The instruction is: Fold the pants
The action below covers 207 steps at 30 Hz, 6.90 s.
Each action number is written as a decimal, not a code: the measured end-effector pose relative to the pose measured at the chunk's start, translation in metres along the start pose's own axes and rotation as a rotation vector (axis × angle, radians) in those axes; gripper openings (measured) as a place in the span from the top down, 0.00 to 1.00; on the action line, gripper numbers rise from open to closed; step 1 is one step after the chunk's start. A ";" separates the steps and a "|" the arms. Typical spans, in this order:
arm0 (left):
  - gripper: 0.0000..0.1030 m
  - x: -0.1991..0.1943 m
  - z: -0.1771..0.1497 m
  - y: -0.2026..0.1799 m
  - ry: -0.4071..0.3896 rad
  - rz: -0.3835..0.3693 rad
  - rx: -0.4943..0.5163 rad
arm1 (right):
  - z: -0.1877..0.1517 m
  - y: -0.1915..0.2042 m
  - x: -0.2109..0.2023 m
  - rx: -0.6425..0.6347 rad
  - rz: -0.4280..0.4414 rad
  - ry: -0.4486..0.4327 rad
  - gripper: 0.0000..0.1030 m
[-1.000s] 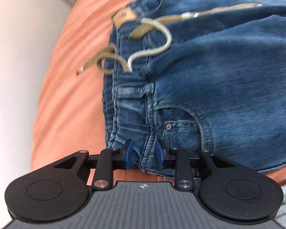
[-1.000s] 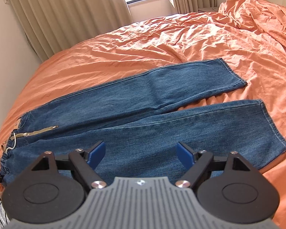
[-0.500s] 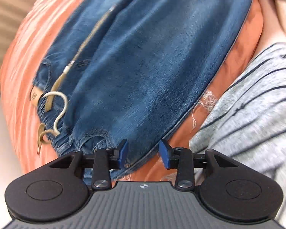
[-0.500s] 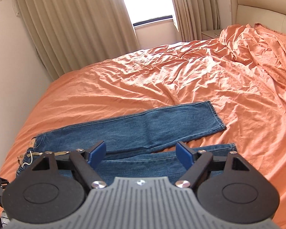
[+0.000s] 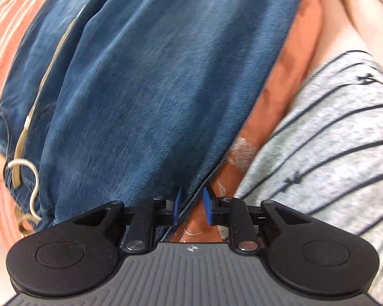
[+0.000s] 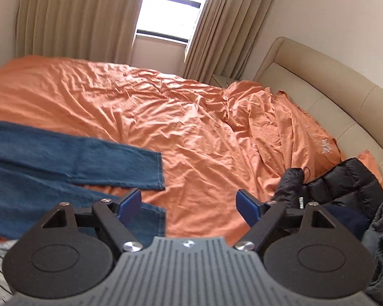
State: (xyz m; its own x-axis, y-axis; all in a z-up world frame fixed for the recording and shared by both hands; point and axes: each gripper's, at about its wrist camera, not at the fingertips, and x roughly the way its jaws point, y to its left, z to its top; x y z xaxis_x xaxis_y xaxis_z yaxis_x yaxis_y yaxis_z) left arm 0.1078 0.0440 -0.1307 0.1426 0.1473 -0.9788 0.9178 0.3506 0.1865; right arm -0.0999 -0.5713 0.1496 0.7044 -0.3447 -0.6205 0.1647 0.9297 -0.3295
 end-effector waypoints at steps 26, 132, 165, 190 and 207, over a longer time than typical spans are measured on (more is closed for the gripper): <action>0.95 -0.061 0.018 -0.004 -0.352 0.360 -0.545 | -0.175 0.141 0.182 -0.945 0.141 0.047 0.78; 0.30 0.070 -0.122 0.302 -0.606 0.122 -1.270 | 0.086 0.460 0.363 0.244 0.659 0.150 0.44; 0.27 0.012 -0.118 0.301 -0.479 0.449 -1.297 | 0.076 0.444 0.369 0.189 0.578 0.156 0.43; 0.65 0.083 -0.192 0.219 -0.902 -0.089 -2.156 | 0.064 0.415 0.356 0.282 0.587 0.153 0.43; 0.73 0.082 -0.122 0.249 -0.511 0.364 -1.704 | 0.058 0.436 0.363 0.138 0.565 0.180 0.44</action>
State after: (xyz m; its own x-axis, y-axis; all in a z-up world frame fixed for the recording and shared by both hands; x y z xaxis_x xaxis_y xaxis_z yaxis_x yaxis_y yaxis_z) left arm 0.3023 0.2562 -0.1545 0.6158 0.2726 -0.7393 -0.4770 0.8757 -0.0744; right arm 0.2677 -0.2837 -0.1779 0.5830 0.2020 -0.7870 -0.1041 0.9792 0.1742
